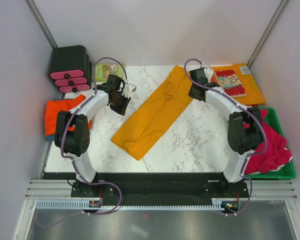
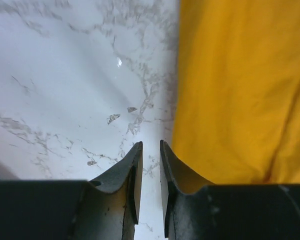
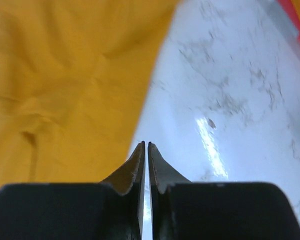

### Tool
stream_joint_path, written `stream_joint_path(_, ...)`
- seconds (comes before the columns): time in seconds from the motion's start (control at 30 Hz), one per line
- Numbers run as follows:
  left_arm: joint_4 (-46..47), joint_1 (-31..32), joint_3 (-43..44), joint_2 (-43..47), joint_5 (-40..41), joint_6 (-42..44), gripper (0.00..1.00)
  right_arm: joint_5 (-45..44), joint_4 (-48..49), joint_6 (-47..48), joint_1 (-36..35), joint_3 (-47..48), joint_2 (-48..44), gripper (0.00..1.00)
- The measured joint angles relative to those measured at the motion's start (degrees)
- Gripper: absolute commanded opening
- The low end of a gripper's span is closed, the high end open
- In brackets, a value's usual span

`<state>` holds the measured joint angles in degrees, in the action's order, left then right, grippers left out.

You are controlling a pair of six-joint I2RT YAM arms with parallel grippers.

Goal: Fold and stack the t-shirts
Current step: Rotate the tshirt 90 degrees

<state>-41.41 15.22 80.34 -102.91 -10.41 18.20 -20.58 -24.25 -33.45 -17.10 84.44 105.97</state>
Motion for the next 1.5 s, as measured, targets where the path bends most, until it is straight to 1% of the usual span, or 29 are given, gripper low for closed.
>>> stream_joint_path(0.07, 0.50, -0.92, -1.53, -4.09, 2.36, -0.74, 0.26, -1.05, -1.16, -0.59, 0.00, -3.41, 1.88, 0.07)
stream_joint_path(0.17, 0.37, -2.84, -3.04, -7.37, 5.11, -1.27, 0.27, -2.25, -3.02, -1.31, -0.02, -6.23, 4.22, 0.06)
stream_joint_path(0.37, 1.33, -5.09, -2.23, -9.01, 8.66, -1.70, 0.27, -5.05, -3.82, -1.92, -0.02, -5.49, 5.49, 0.15)
stream_joint_path(0.47, 1.05, -5.05, -0.76, -10.75, 9.03, -1.66, 0.27, -6.34, -5.20, -1.88, 0.00, -1.27, 9.03, 0.18)
stream_joint_path(0.57, 0.22, -4.74, -0.28, -11.10, 9.01, -1.42, 0.26, -7.37, -7.06, -1.60, 0.15, 5.68, 15.12, 0.18)
stream_joint_path(0.67, -0.72, -4.07, -0.57, -11.06, 8.92, -0.48, 0.26, -8.83, -9.99, -1.05, 0.44, 15.10, 22.60, 0.18)
stream_joint_path(0.77, -1.97, -2.67, -1.92, -10.12, 8.41, 1.05, 0.25, -8.70, -11.65, -0.66, 0.90, 22.01, 26.86, 0.18)
stream_joint_path(0.87, -3.30, -0.31, -4.33, -8.48, 8.28, 3.06, 0.25, -7.96, -14.03, -0.24, 1.51, 28.89, 30.71, 0.18)
stream_joint_path(0.97, -4.39, 3.80, -7.48, -6.29, 8.46, 5.16, 0.25, -5.88, -15.26, 0.17, 1.75, 34.49, 33.77, 0.19)
stream_joint_path(1.13, -7.78, 11.39, -9.46, -5.14, 8.28, 6.99, 0.24, 1.11, -15.37, 0.87, 2.03, 42.40, 38.25, 0.22)
stream_joint_path(1.23, -10.01, 15.26, -9.51, -5.14, 6.56, 7.17, 0.24, 7.21, -14.84, 1.36, 1.90, 46.71, 40.61, 0.24)
stream_joint_path(1.37, -12.52, 20.55, -9.60, -5.31, 2.23, 7.06, 0.24, 13.49, -12.98, 1.20, 1.64, 49.03, 42.18, 0.26)
stream_joint_path(1.5, -14.25, 23.80, -9.49, -5.86, -0.57, 6.95, 0.24, 17.25, -12.48, 1.25, 1.29, 49.09, 42.27, 0.35)
